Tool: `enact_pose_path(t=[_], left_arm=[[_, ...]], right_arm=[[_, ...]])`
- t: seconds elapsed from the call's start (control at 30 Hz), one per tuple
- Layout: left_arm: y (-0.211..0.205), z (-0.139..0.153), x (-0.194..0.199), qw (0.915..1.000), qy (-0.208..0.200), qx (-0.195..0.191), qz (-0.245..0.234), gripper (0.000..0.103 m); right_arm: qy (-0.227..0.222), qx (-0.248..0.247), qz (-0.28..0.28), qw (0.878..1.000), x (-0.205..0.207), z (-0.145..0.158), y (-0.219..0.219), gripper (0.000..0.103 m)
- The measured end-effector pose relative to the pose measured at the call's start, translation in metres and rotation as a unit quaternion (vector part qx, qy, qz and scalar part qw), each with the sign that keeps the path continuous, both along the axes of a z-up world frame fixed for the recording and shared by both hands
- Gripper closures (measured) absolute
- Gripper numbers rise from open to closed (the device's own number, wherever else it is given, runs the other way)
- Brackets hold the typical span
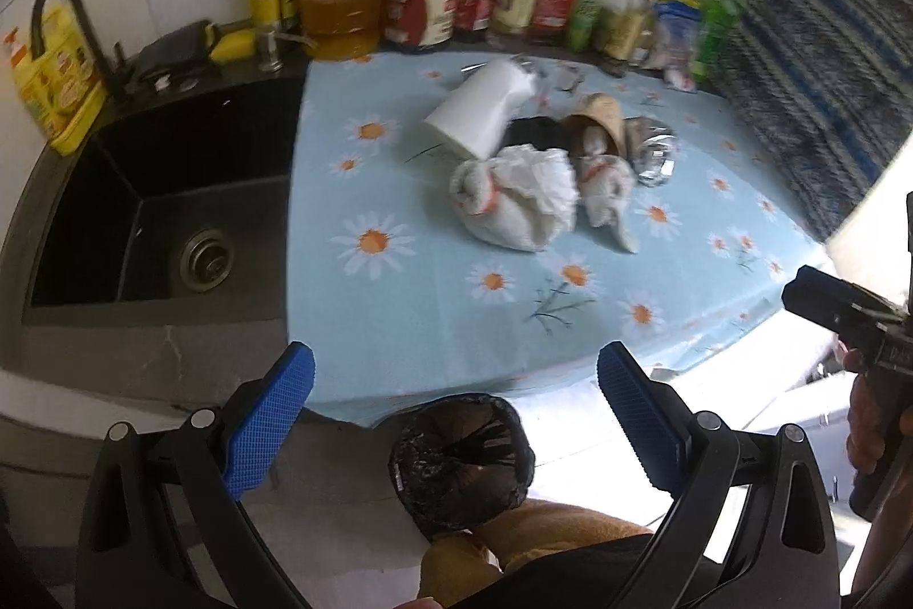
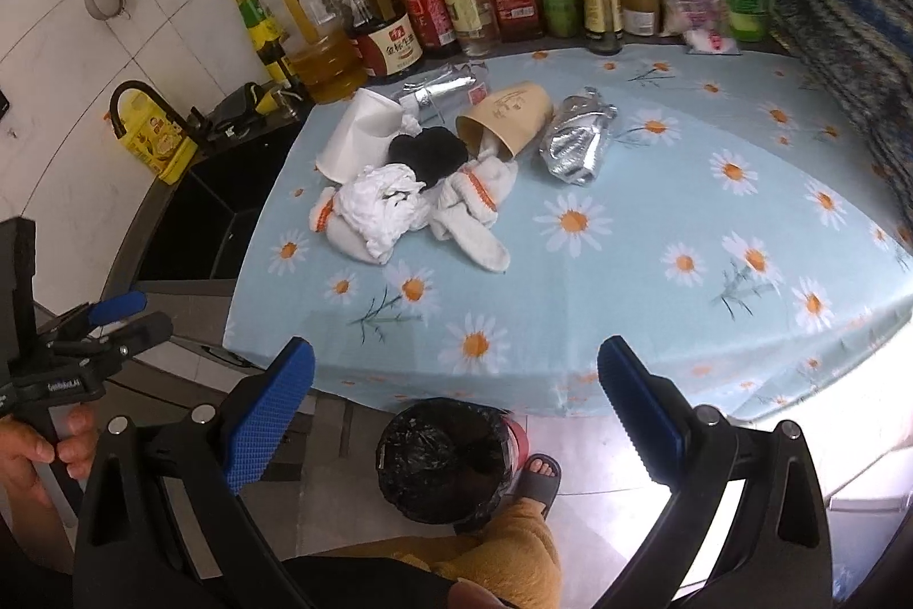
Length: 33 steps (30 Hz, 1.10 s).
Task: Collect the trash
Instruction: 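Grasp the white tissue with the left gripper while the right gripper grasps the white glove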
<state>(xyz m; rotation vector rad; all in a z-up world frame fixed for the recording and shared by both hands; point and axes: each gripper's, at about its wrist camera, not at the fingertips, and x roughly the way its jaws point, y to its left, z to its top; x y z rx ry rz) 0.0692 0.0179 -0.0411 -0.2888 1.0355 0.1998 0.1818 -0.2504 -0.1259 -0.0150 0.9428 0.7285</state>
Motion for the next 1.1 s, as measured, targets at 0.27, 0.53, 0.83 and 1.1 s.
enact_pose_path(t=[0.27,0.53,0.83,1.1], left_arm=[[0.006,-0.021,0.014,0.9975,0.028,-0.02,0.062,0.006],[-0.006,-0.031,0.025,0.994,0.051,-0.015,0.095,0.006],[-0.011,-0.04,0.026,0.992,0.063,-0.02,0.108,0.006],[-0.003,-0.041,0.035,0.9953,0.053,-0.016,0.079,0.006]], right_arm=[[0.056,0.01,0.045,0.997,0.075,-0.033,0.037,0.019],[0.114,0.019,0.071,0.991,0.142,-0.059,0.079,0.041],[0.121,-0.004,0.065,0.99,0.162,-0.076,0.096,0.056],[0.11,-0.001,0.052,0.993,0.157,-0.072,0.093,0.078]])
